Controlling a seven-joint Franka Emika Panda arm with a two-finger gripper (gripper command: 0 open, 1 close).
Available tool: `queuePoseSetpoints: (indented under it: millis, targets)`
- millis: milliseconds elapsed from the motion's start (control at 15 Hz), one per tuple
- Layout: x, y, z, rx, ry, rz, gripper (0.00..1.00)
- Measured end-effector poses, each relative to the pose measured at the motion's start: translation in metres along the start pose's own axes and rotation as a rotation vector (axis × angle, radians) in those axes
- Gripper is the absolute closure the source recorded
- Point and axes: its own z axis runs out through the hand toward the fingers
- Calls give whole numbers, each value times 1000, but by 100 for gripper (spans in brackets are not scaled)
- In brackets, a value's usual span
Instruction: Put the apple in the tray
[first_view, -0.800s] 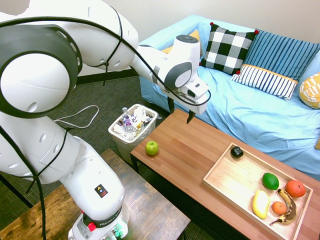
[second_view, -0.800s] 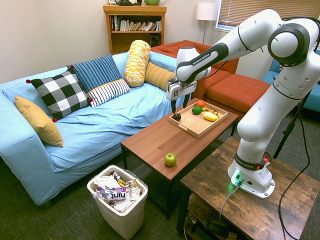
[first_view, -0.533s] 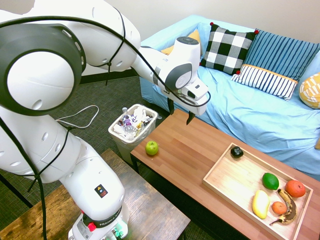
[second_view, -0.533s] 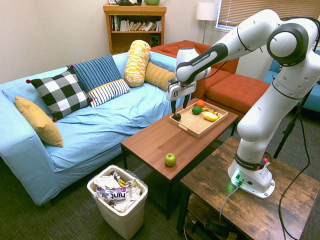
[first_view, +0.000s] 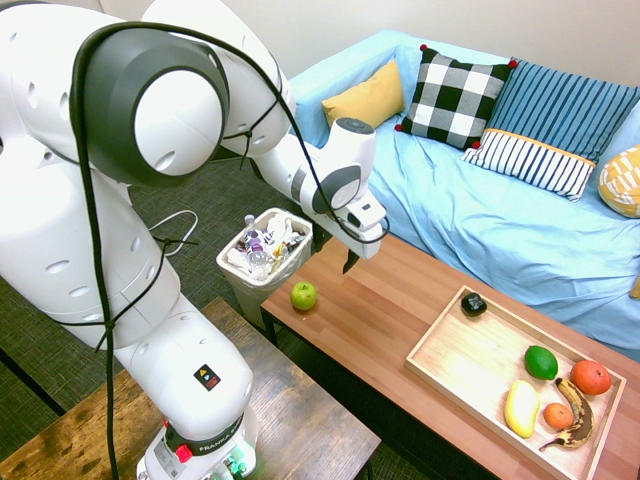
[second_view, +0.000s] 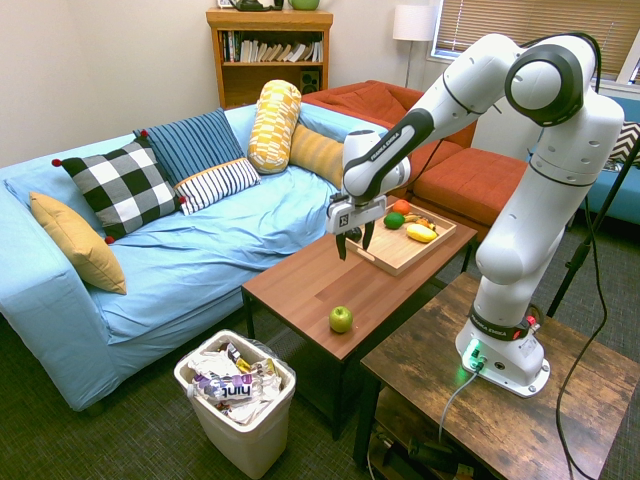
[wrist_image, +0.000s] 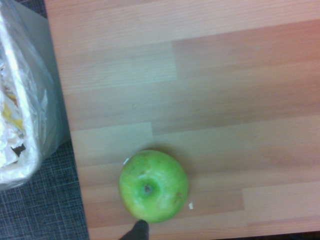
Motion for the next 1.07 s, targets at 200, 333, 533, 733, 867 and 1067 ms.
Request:
queuePoseSetpoints:
  millis: [200, 333, 533, 733, 867, 1067]
  targets:
    - [-29, -16, 30, -1, -20, -6, 0]
    - [-38, -23, 55, -13, -29, -2, 0]
    - [-40, -37, 85, -58, -42, 7, 0]
    - [-35, -49, 112, -106, -39, 25, 0]
    - [-31, -52, 130, -136, -43, 37, 0]
    - [-27, -58, 156, -171, -50, 43, 0]
